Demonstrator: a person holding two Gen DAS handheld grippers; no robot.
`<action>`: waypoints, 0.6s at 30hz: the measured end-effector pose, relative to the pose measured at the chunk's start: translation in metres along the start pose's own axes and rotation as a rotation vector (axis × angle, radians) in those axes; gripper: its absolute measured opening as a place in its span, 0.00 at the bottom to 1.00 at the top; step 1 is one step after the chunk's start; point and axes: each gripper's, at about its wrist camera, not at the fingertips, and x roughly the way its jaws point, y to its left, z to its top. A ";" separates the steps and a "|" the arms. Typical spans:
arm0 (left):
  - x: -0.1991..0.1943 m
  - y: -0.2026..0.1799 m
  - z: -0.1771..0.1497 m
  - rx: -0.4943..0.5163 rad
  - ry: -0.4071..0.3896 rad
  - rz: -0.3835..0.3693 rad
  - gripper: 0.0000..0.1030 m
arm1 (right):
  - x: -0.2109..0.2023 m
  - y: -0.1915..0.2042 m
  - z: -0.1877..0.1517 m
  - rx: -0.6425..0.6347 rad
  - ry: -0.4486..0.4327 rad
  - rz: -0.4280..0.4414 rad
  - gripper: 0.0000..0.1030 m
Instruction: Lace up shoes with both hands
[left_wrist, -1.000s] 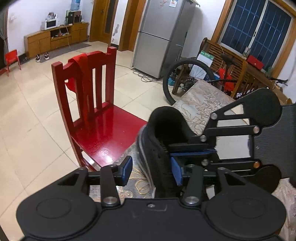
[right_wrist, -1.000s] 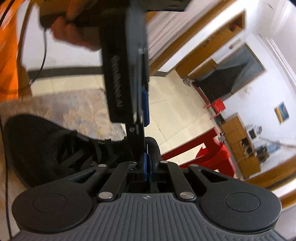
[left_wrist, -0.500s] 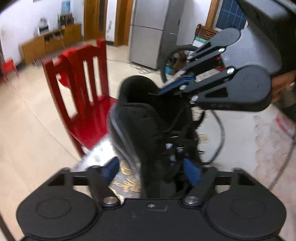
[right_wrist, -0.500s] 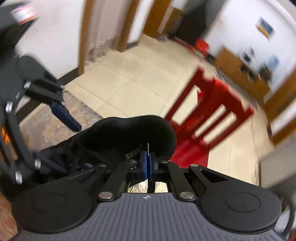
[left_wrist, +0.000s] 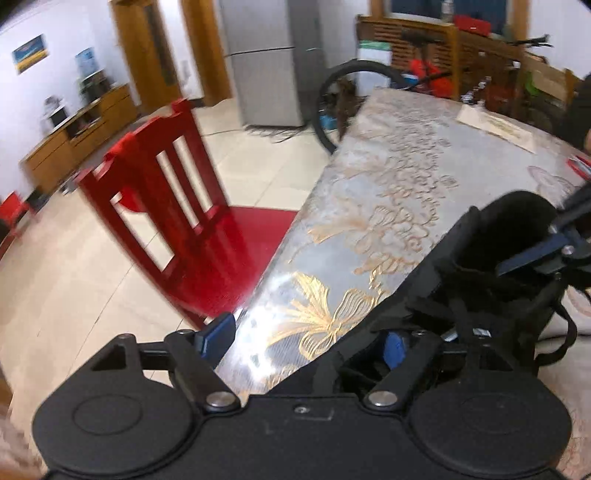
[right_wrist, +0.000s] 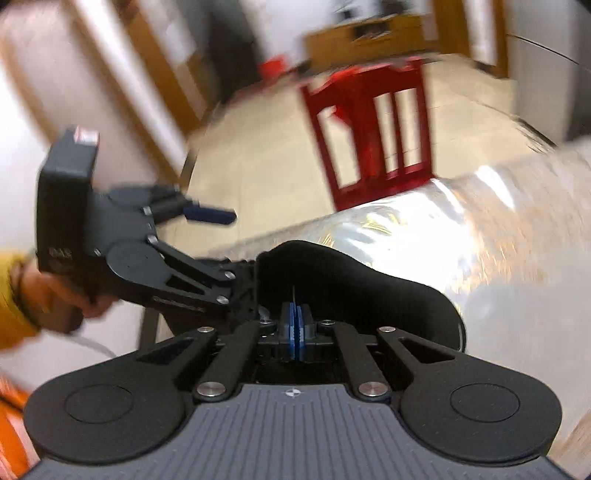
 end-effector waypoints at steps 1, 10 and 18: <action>0.003 0.002 0.001 0.007 -0.009 -0.015 0.76 | -0.003 -0.004 -0.005 0.056 -0.035 0.002 0.03; 0.021 0.026 -0.021 -0.055 -0.150 -0.162 0.84 | -0.022 -0.036 -0.028 0.228 -0.184 0.112 0.03; 0.012 0.018 -0.042 -0.026 -0.298 -0.126 0.89 | -0.007 -0.043 -0.029 0.260 -0.243 0.273 0.04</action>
